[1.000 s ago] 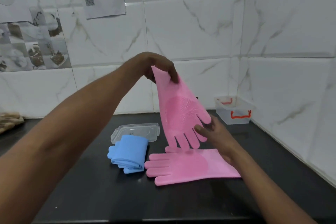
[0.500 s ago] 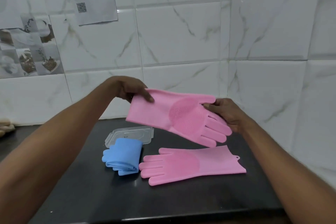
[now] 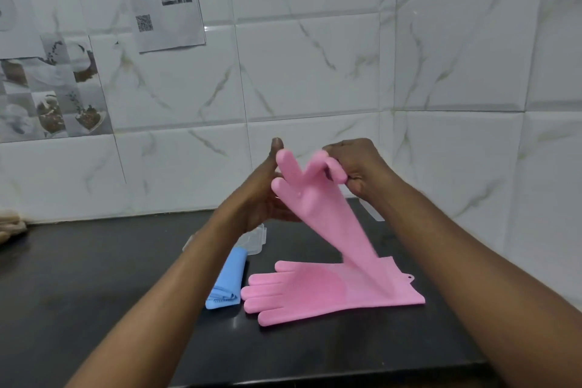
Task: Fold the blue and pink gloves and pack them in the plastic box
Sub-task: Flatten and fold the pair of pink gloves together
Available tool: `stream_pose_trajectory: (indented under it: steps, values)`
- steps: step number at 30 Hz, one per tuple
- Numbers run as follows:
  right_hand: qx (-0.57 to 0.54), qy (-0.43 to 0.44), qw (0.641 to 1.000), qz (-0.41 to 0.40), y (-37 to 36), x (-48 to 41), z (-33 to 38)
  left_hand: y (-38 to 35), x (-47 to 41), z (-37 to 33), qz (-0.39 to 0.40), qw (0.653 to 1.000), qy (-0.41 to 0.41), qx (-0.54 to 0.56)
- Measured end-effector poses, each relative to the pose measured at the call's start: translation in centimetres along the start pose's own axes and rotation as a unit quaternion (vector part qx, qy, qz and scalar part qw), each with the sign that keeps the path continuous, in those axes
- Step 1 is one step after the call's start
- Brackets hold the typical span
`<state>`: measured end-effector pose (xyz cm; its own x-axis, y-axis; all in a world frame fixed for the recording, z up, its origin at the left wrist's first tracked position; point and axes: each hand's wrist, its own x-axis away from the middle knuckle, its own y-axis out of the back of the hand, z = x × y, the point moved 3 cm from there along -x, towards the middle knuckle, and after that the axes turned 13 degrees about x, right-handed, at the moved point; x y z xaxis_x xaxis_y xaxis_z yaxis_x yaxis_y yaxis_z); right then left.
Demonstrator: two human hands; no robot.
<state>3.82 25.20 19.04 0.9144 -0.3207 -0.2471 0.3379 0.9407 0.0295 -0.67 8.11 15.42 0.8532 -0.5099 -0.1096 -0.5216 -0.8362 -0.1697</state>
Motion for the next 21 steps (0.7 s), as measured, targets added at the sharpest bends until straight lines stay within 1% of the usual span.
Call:
stream_pose_trajectory:
  steps: [1, 3, 5, 6, 7, 9, 10, 11, 13, 14, 15, 17, 18, 19, 21]
  values:
    - [-0.001, 0.002, 1.0, -0.003, -0.6, 0.2, 0.1, -0.5, 0.5, 0.4, 0.062, 0.994, 0.019, 0.088]
    - [-0.008, 0.011, 1.0, 0.01, -1.7, 0.5, 0.0, -1.1, 1.0, 0.9, 0.163, 0.97, 0.021, 0.179]
    - [-0.04, -0.008, 0.998, 0.037, -3.2, 1.1, -0.3, -1.3, 0.9, 1.2, 0.217, 0.943, 0.03, 0.249]
    - [-0.043, -0.021, 0.998, 0.036, -3.5, 1.3, -0.3, -1.2, 0.6, 1.2, 0.216, 0.937, 0.028, 0.273]
    - [-0.034, -0.025, 0.998, 0.039, -3.6, 1.1, -0.3, -1.0, 0.2, 1.2, 0.2, 0.936, 0.031, 0.288]
    - [-0.004, -0.023, 0.997, 0.072, -3.3, 1.0, -0.3, -0.7, -0.8, 1.3, 0.153, 0.942, 0.051, 0.294]
    - [0.011, -0.021, 0.996, 0.086, -2.7, 1.1, -0.3, -0.8, -1.0, 1.5, 0.149, 0.936, 0.067, 0.313]
    - [0.029, -0.01, 0.996, 0.079, -1.9, 0.9, -0.3, -0.8, -1.3, 1.6, 0.147, 0.929, 0.079, 0.33]
    - [0.063, 0.022, 0.998, 0.009, 0.3, 0.4, -1.0, -1.0, -1.8, 1.5, 0.144, 0.929, 0.084, 0.331]
    - [0.071, 0.027, 0.997, -0.029, 1.3, 0.2, -1.7, -1.0, -1.9, 1.5, 0.134, 0.932, 0.082, 0.327]
    - [0.078, 0.019, 0.995, -0.059, 2.3, 0.1, -2.7, -1.1, -1.8, 1.4, 0.142, 0.927, 0.088, 0.334]
    - [0.095, -0.034, 0.991, -0.088, 3.6, 0.3, -5.8, -1.3, -1.8, 1.2, 0.16, 0.918, 0.095, 0.352]
    - [0.087, -0.084, 0.99, -0.078, 3.9, 0.7, -7.7, -1.5, -1.7, 0.8, 0.171, 0.917, 0.083, 0.35]
    - [0.062, -0.14, 0.987, -0.047, 4.0, 1.3, -9.7, -1.8, -1.7, 0.3, 0.187, 0.918, 0.066, 0.343]
    - [-0.04, -0.233, 0.97, 0.061, 3.2, 2.4, -13.1, -2.5, -1.5, -0.5, 0.209, 0.925, 0.022, 0.315]
